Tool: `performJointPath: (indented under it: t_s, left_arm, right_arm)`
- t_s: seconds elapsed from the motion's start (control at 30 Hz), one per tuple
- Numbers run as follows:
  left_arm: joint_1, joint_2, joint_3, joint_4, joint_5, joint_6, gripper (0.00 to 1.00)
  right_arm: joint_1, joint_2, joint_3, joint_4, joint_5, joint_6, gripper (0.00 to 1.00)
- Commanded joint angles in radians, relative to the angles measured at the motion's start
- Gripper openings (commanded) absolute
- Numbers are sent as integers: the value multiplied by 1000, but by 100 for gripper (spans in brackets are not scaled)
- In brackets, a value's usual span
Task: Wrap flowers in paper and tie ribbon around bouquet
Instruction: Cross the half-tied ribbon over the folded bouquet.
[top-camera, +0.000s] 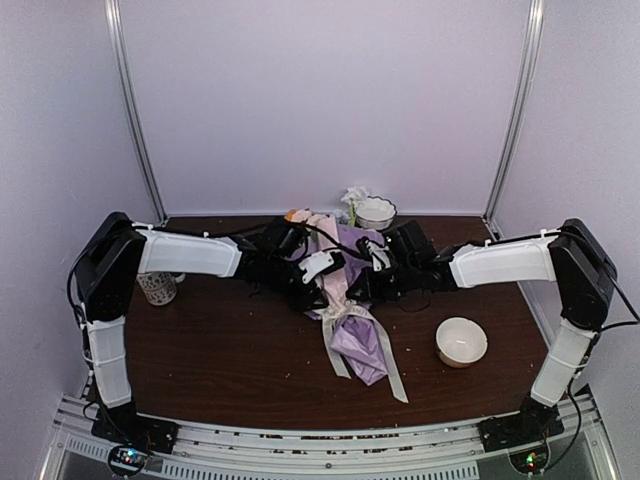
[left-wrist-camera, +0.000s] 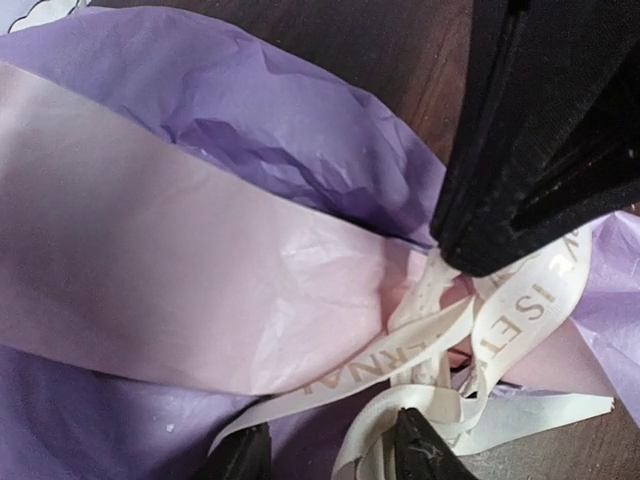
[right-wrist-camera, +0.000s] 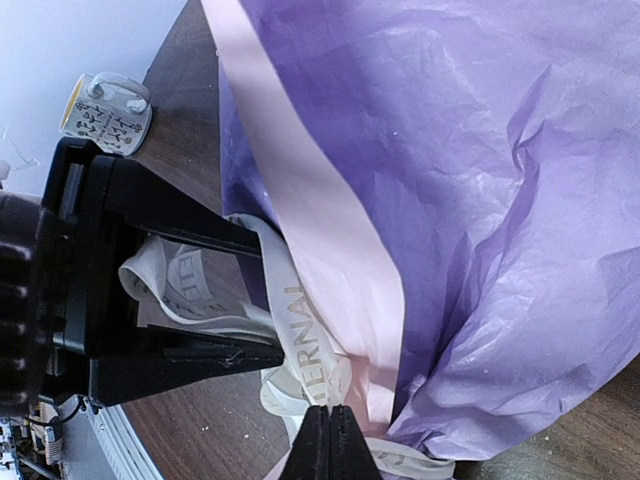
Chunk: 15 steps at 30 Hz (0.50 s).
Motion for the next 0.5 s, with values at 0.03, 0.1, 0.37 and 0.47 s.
performJointPath:
  t_s: [0.03, 0.1, 0.37, 0.47]
  left_arm:
    - [-6, -78, -44, 83, -109, -43, 46]
    - [-7, -92, -63, 102, -83, -38, 29]
    - [-6, -90, -54, 92, 57, -22, 0]
    - [-6, -81, -48, 87, 91, -11, 0]
  right_arm:
    - [-8, -26, -14, 38, -16, 10, 0]
    - [-8, -25, -15, 42, -18, 12, 0]
    - [-13, -30, -23, 46, -17, 11, 0]
    - [-25, -41, -36, 45, -16, 8, 8]
